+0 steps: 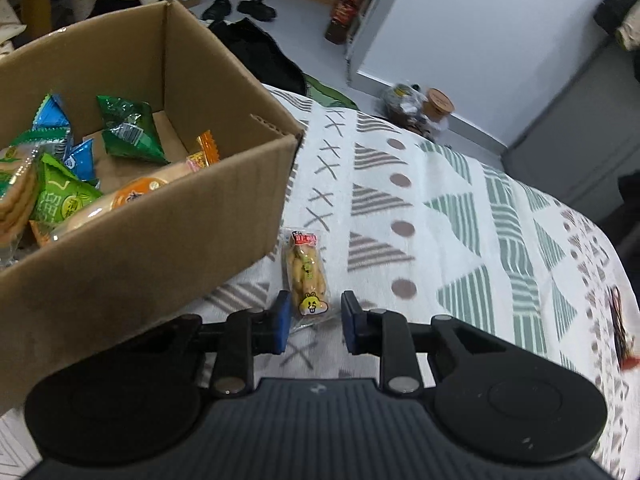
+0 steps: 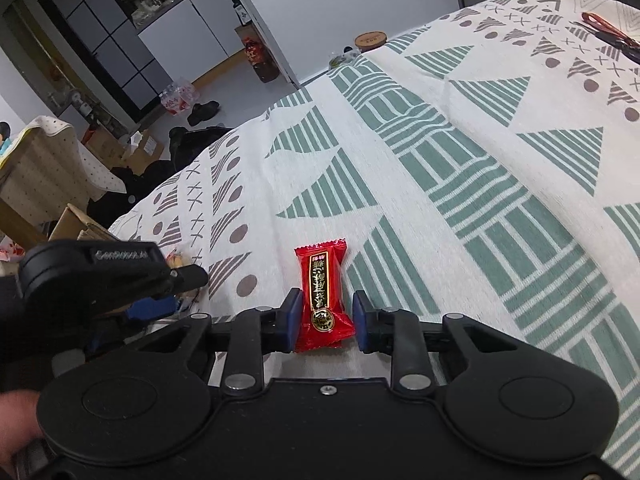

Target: Organize snacks

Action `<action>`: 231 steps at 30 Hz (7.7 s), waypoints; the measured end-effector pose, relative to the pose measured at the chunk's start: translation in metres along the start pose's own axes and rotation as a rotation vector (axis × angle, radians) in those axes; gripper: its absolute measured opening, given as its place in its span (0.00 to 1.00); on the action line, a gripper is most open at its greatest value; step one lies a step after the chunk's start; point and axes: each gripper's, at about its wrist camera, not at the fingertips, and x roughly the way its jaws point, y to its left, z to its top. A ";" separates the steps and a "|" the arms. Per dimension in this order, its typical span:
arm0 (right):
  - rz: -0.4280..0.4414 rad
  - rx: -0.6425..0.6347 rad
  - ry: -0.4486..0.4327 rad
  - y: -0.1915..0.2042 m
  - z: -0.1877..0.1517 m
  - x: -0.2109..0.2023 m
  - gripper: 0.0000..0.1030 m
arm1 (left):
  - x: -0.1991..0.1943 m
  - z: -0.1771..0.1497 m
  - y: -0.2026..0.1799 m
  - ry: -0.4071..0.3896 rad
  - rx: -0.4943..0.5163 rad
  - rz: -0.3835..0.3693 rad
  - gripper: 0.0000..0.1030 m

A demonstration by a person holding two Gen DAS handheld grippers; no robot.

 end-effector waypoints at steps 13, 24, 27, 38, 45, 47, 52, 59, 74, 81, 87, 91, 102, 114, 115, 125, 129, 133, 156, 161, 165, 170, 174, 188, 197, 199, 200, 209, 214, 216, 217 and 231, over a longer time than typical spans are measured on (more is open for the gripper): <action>-0.006 0.031 -0.021 0.010 -0.006 -0.025 0.20 | -0.043 -0.008 0.007 0.046 0.109 -0.094 0.18; 0.035 0.007 -0.097 0.047 -0.008 -0.062 0.20 | -0.086 0.002 0.019 0.023 0.149 -0.189 0.18; 0.033 -0.020 -0.117 0.060 -0.009 -0.070 0.20 | -0.099 0.006 0.026 0.012 0.152 -0.203 0.18; 0.043 -0.040 -0.181 0.099 -0.011 -0.096 0.20 | -0.136 0.036 0.062 -0.022 0.129 -0.234 0.18; 0.050 -0.036 -0.196 0.131 -0.013 -0.111 0.20 | -0.151 0.062 0.087 -0.022 0.093 -0.244 0.18; 0.057 -0.032 -0.208 0.140 -0.010 -0.115 0.20 | -0.154 0.070 0.093 -0.020 0.092 -0.247 0.18; 0.059 -0.015 -0.222 0.160 -0.009 -0.115 0.20 | -0.153 0.089 0.103 -0.018 0.078 -0.258 0.18; 0.054 0.026 -0.215 0.180 -0.004 -0.110 0.20 | -0.137 0.114 0.111 0.034 0.056 -0.288 0.18; 0.017 -0.028 -0.169 0.232 0.019 -0.077 0.20 | -0.125 0.147 0.133 0.084 0.070 -0.298 0.47; 0.003 -0.033 -0.151 0.246 0.021 -0.066 0.21 | -0.124 0.159 0.149 0.106 0.072 -0.289 0.55; -0.023 -0.026 -0.166 0.251 0.019 -0.074 0.49 | -0.131 0.164 0.156 0.098 0.114 -0.265 0.73; -0.021 0.013 -0.168 0.245 0.015 -0.088 0.50 | -0.136 0.162 0.157 0.110 0.136 -0.279 0.82; -0.124 0.007 -0.242 0.248 -0.010 -0.136 0.77 | -0.173 0.140 0.156 0.081 0.219 -0.331 0.92; -0.153 0.042 -0.318 0.243 -0.054 -0.193 0.90 | -0.218 0.105 0.158 0.042 0.312 -0.384 1.00; -0.154 0.046 -0.326 0.242 -0.058 -0.197 0.91 | -0.222 0.102 0.158 0.040 0.322 -0.389 1.00; -0.197 0.065 -0.368 0.237 -0.100 -0.243 1.00 | -0.262 0.067 0.158 0.027 0.436 -0.443 1.00; -0.204 0.071 -0.387 0.236 -0.117 -0.258 1.00 | -0.280 0.050 0.159 0.015 0.496 -0.466 1.00; -0.206 0.074 -0.414 0.234 -0.135 -0.274 1.00 | -0.294 0.038 0.162 0.000 0.525 -0.473 1.00; -0.214 0.057 -0.422 0.239 -0.191 -0.306 1.00 | -0.329 0.007 0.199 -0.049 0.653 -0.452 1.00; -0.223 0.035 -0.406 0.242 -0.193 -0.301 1.00 | -0.325 0.008 0.204 -0.051 0.663 -0.439 1.00; -0.217 0.037 -0.397 0.241 -0.195 -0.299 1.00 | -0.323 0.005 0.204 -0.055 0.690 -0.431 1.00; -0.216 0.051 -0.384 0.238 -0.196 -0.296 1.00 | -0.321 0.002 0.203 -0.050 0.705 -0.423 1.00; -0.217 0.050 -0.380 0.237 -0.197 -0.296 1.00 | -0.319 0.001 0.203 -0.049 0.712 -0.418 1.00; -0.226 0.049 -0.384 0.236 -0.198 -0.299 1.00 | -0.318 0.000 0.206 -0.052 0.721 -0.410 1.00; -0.226 0.055 -0.380 0.236 -0.197 -0.298 1.00 | -0.318 -0.001 0.207 -0.051 0.720 -0.402 1.00; -0.224 0.057 -0.380 0.236 -0.197 -0.298 1.00 | -0.318 -0.001 0.208 -0.051 0.719 -0.401 1.00; -0.225 0.057 -0.380 0.237 -0.197 -0.298 1.00 | -0.318 -0.001 0.208 -0.051 0.719 -0.401 1.00; -0.225 0.057 -0.381 0.236 -0.197 -0.298 1.00 | -0.318 -0.001 0.208 -0.050 0.724 -0.400 1.00; -0.224 0.056 -0.381 0.237 -0.198 -0.298 1.00 | -0.318 -0.002 0.209 -0.049 0.726 -0.395 1.00; -0.224 0.055 -0.382 0.237 -0.198 -0.298 1.00 | -0.318 -0.002 0.209 -0.048 0.726 -0.395 1.00; -0.223 0.054 -0.381 0.236 -0.198 -0.298 1.00 | -0.318 -0.002 0.210 -0.048 0.727 -0.393 1.00; -0.223 0.057 -0.379 0.236 -0.199 -0.297 1.00 | -0.318 -0.003 0.210 -0.048 0.730 -0.394 1.00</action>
